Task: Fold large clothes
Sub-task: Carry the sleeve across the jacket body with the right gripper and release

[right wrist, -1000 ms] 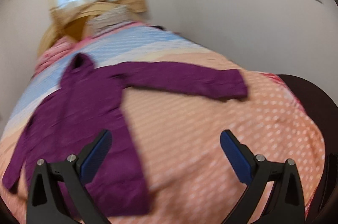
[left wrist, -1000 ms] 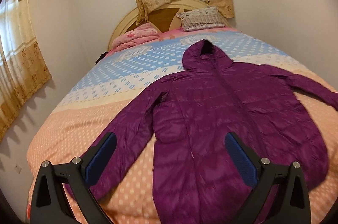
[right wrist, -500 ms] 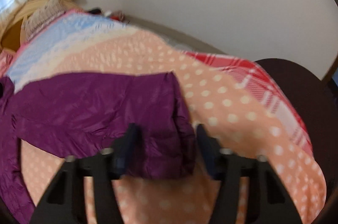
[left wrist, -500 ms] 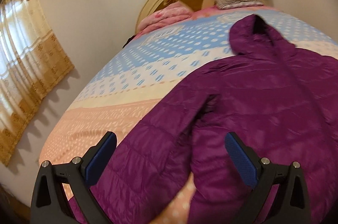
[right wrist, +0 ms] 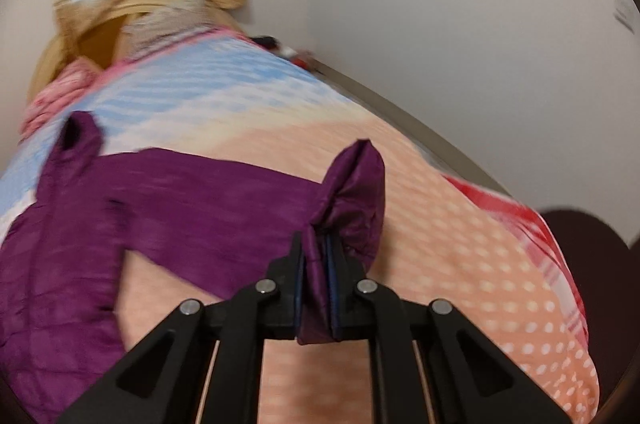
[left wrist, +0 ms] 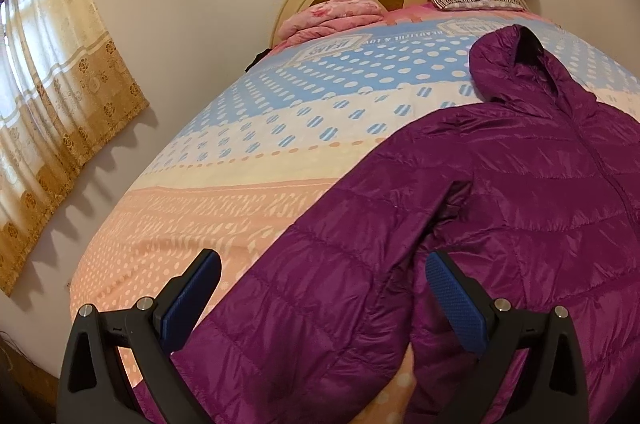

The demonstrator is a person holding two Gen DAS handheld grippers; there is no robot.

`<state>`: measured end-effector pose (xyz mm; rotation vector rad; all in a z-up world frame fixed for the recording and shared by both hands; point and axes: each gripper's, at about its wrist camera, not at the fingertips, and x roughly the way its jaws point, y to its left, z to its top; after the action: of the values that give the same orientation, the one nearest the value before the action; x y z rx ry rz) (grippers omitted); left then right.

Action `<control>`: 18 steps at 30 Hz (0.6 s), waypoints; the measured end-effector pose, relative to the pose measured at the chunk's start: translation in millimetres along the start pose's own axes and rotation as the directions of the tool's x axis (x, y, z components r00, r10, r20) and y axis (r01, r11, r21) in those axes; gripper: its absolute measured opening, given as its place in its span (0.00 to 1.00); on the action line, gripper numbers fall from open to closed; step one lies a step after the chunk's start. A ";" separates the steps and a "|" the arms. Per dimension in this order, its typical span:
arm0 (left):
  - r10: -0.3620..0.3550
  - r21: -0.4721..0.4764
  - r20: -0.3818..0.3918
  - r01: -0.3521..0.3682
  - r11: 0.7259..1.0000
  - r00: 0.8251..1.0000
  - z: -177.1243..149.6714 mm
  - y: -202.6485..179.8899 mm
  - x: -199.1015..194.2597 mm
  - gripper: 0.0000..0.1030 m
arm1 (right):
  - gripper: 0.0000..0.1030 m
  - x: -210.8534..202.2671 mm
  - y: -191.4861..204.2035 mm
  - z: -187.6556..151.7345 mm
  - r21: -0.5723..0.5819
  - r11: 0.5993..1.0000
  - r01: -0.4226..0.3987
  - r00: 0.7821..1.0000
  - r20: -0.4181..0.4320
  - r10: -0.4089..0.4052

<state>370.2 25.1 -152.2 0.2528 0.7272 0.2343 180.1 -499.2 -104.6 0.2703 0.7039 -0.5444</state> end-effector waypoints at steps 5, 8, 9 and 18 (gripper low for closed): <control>0.013 -0.009 0.015 -0.013 1.000 1.000 -3.1 17.2 1.8 0.99 | 0.11 -8.9 80.7 9.8 -0.120 0.988 -0.095 0.994 0.042 0.101; 0.019 -0.027 0.005 -0.019 0.999 1.000 -5.1 28.3 8.2 0.99 | 0.11 -0.7 130.4 10.3 -0.184 0.972 -0.148 0.986 0.044 0.159; 0.022 -0.030 0.002 -0.022 0.999 1.000 -5.7 31.1 9.8 0.99 | 0.11 3.4 148.6 10.0 -0.213 0.963 -0.166 0.983 0.041 0.179; 0.059 -0.038 -0.003 -0.059 0.998 0.998 -17.1 52.7 20.5 0.99 | 0.11 35.1 274.2 -33.0 -0.352 0.886 -0.300 0.952 -0.044 0.304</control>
<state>367.0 83.4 -161.1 0.2381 0.7170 0.3042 337.5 -271.9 -137.6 0.0336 0.7185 -0.1135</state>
